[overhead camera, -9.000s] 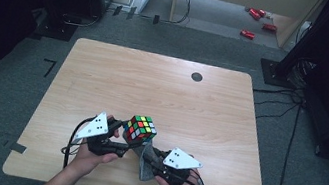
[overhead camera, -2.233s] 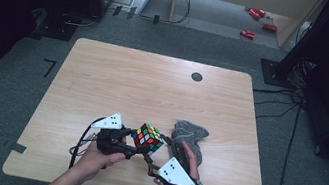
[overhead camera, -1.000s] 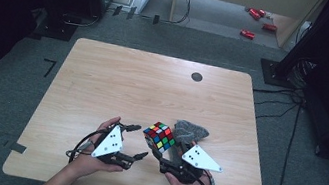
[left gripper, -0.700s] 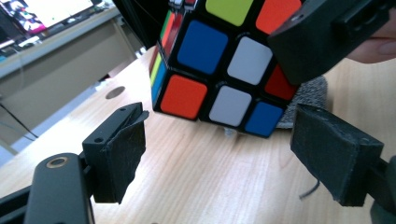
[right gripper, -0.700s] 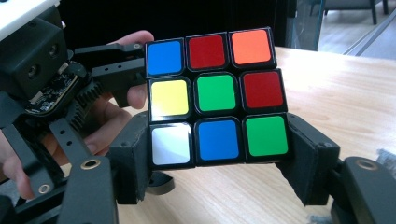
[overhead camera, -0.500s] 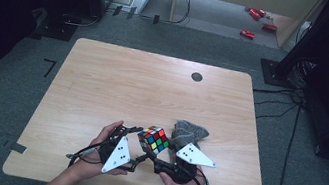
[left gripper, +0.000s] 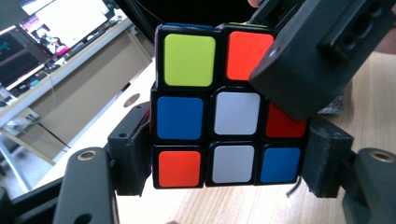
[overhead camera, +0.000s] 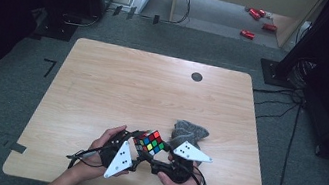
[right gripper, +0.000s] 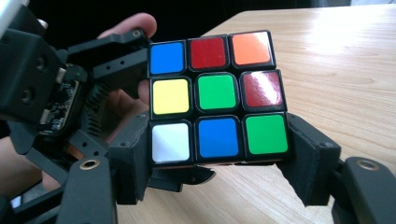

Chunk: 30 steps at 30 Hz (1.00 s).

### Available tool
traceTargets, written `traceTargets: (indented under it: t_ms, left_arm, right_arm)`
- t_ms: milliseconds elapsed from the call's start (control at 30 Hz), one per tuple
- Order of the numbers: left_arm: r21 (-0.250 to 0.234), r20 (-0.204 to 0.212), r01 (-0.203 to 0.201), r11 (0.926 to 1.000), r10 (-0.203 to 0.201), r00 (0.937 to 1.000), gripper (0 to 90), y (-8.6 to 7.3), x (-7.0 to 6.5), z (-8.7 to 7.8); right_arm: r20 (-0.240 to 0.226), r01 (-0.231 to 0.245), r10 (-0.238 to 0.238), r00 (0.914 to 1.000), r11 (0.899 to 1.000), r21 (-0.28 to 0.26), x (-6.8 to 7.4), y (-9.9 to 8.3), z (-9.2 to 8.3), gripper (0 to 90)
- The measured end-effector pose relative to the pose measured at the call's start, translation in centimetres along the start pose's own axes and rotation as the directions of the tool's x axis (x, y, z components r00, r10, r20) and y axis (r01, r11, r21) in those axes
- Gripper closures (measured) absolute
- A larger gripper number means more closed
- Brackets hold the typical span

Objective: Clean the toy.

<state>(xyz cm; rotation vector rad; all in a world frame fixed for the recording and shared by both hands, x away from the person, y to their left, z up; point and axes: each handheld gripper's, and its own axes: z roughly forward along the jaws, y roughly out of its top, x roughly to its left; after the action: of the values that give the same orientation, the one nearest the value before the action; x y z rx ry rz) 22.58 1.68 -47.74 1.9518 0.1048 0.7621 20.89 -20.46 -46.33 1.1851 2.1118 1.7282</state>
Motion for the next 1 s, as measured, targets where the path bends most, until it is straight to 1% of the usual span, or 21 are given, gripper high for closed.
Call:
traceTargets:
  t_ms: [100,233,300,367,400,433,467,500,533,567,600,633,700,733,767,800,833,867,900,967,1000]
  left_arm:
    - [0.013,0.003,0.014,0.9998,-0.014,0.9999,33.5,-0.1,0.2,0.0]
    - [0.013,0.009,0.073,0.9972,-0.074,0.9973,33.7,-0.4,0.8,0.0]
    - [0.025,0.012,0.105,0.9941,-0.105,0.9944,33.7,-0.5,1.1,0.0]
    - [0.056,0.014,0.148,0.9874,-0.149,0.9887,33.7,-0.7,1.4,0.0]
    - [0.071,0.008,0.166,0.9835,-0.167,0.9859,33.7,-0.8,1.5,0.1]
    - [0.080,0.006,0.187,0.9792,-0.188,0.9822,33.8,-0.9,1.6,0.1]
    - [0.088,0.016,0.200,0.9758,-0.202,0.9792,33.7,-1.0,1.8,0.1]
    - [0.088,0.025,0.218,0.9719,-0.221,0.9749,33.8,-1.0,1.9,0.1]
    - [0.087,0.031,0.237,0.9676,-0.240,0.9702,33.8,-1.0,2.1,0.0]
    - [0.086,0.043,0.260,0.9619,-0.264,0.9636,33.8,-1.0,2.3,0.0]
    - [0.087,0.058,0.289,0.9534,-0.294,0.9539,33.8,-1.1,2.6,0.0]
    - [0.086,0.069,0.322,0.9430,-0.328,0.9423,33.8,-1.2,2.8,0.0]
    - [0.091,0.084,0.377,0.9218,-0.384,0.9195,33.8,-1.6,3.4,0.0]
    - [0.085,0.091,0.393,0.9154,-0.400,0.9118,33.8,-1.9,3.6,0.0]
    - [0.075,0.113,0.413,0.9077,-0.419,0.9008,33.8,-2.2,3.9,-0.1]
    - [0.076,0.124,0.431,0.8990,-0.438,0.8905,33.9,-2.4,4.2,-0.2]
    - [0.071,0.129,0.445,0.8926,-0.451,0.8832,33.9,-2.6,4.5,-0.2]
    - [0.066,0.141,0.464,0.8835,-0.468,0.8722,34.0,-2.8,4.7,-0.3]
    - [0.063,0.151,0.484,0.8728,-0.488,0.8598,34.0,-2.9,4.9,-0.3]
    - [0.060,0.163,0.511,0.8572,-0.514,0.8423,34.0,-3.0,5.2,-0.4]
    - [0.064,0.160,0.514,0.8556,-0.517,0.8409,34.0,-3.0,5.3,-0.4]
  right_arm:
    - [0.005,0.035,-0.035,0.9994,0.999,-0.022,0.0,0.3,-0.4,28.1]
    - [-0.012,0.015,-0.016,0.9998,0.996,-0.083,-0.8,1.0,-1.6,26.1]
    - [0.002,0.014,-0.013,0.9999,0.993,-0.118,-1.4,1.4,-2.4,26.5]
    - [0.055,0.029,-0.022,0.9983,0.990,-0.138,-2.2,1.7,-3.1,27.1]
    - [0.104,0.056,-0.042,0.9937,0.989,-0.133,-2.6,1.9,-3.5,27.9]
    - [0.173,0.091,-0.071,0.9824,0.990,-0.112,-3.1,1.9,-3.8,29.5]
    - [0.245,0.129,-0.107,0.9637,0.989,-0.078,-3.8,1.8,-4.0,30.2]
    - [0.291,0.133,-0.115,0.9497,0.990,-0.041,-4.5,1.7,-4.1,30.0]
    - [0.305,0.118,-0.108,0.9461,0.993,-0.015,-5.2,1.4,-4.1,29.9]
    - [0.313,0.104,-0.101,0.9444,0.995,0.008,-5.9,1.0,-4.0,29.9]
    - [0.320,0.095,-0.102,0.9420,0.995,0.035,-6.4,0.6,-3.8,29.6]
    - [0.322,0.091,-0.109,0.9406,0.993,0.070,-6.8,0.2,-3.5,29.1]
    - [0.317,0.101,-0.138,0.9382,0.986,0.130,-7.2,-0.6,-2.7,29.0]
    - [0.314,0.109,-0.155,0.9367,0.982,0.157,-7.3,-0.9,-2.3,28.9]
    - [0.314,0.118,-0.174,0.9333,0.975,0.187,-7.3,-1.2,-1.9,29.0]
    - [0.322,0.129,-0.194,0.9267,0.969,0.212,-7.3,-1.5,-1.6,29.6]
    - [0.330,0.131,-0.204,0.9219,0.965,0.229,-7.3,-1.8,-1.3,30.6]
    - [0.333,0.131,-0.209,0.9196,0.962,0.241,-7.4,-1.9,-1.2,32.7]
    - [0.337,0.125,-0.206,0.9189,0.961,0.246,-7.5,-2.0,-1.1,35.6]
    - [0.338,0.122,-0.204,0.9186,0.961,0.250,-7.7,-2.2,-1.0,40.1]
    - [0.346,0.121,-0.205,0.9157,0.961,0.251,-7.7,-2.3,-1.1,42.5]
